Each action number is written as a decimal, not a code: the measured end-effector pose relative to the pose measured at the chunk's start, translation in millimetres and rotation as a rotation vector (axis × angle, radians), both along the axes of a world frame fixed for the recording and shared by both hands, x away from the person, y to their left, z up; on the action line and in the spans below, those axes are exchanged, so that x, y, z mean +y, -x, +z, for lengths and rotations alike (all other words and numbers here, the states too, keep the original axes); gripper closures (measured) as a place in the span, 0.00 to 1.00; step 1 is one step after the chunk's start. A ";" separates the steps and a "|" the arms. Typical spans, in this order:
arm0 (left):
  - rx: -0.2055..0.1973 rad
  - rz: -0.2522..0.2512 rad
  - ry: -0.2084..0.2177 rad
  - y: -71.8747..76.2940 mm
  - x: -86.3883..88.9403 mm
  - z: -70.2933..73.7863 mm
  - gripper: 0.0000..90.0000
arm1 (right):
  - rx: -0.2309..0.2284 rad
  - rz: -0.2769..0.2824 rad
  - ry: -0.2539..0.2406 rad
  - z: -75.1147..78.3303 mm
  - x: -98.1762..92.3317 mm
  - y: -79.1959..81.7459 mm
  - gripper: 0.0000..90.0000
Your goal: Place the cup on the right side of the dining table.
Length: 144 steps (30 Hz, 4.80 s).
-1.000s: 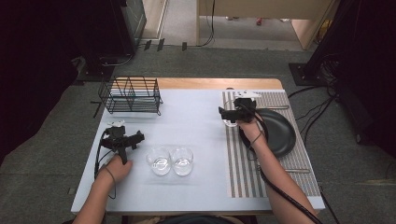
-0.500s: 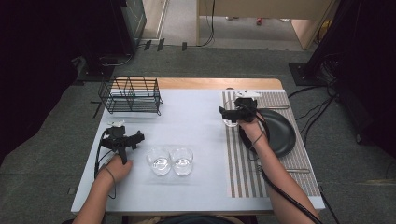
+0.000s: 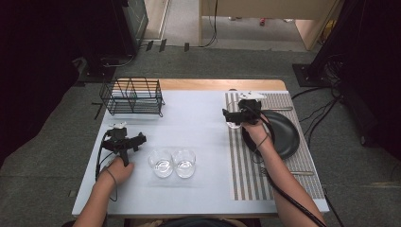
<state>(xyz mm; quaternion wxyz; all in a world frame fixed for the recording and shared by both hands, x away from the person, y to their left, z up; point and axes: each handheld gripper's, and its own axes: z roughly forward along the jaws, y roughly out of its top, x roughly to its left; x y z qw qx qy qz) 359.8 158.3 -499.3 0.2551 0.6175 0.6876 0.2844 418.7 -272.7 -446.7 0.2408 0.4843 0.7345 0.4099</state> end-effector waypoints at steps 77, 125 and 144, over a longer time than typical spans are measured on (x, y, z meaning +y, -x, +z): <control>0.000 0.000 0.000 -0.1 0.0 0.0 0.00 | 0.021 0.083 0.003 24.5 22.0 23.6 0.16; 0.000 0.000 0.000 -0.1 0.0 0.0 0.00 | 0.013 0.243 0.034 17.7 55.5 38.5 0.17; 0.000 0.000 0.000 -0.1 0.0 0.0 0.00 | 0.027 0.277 0.012 6.5 59.1 37.0 0.19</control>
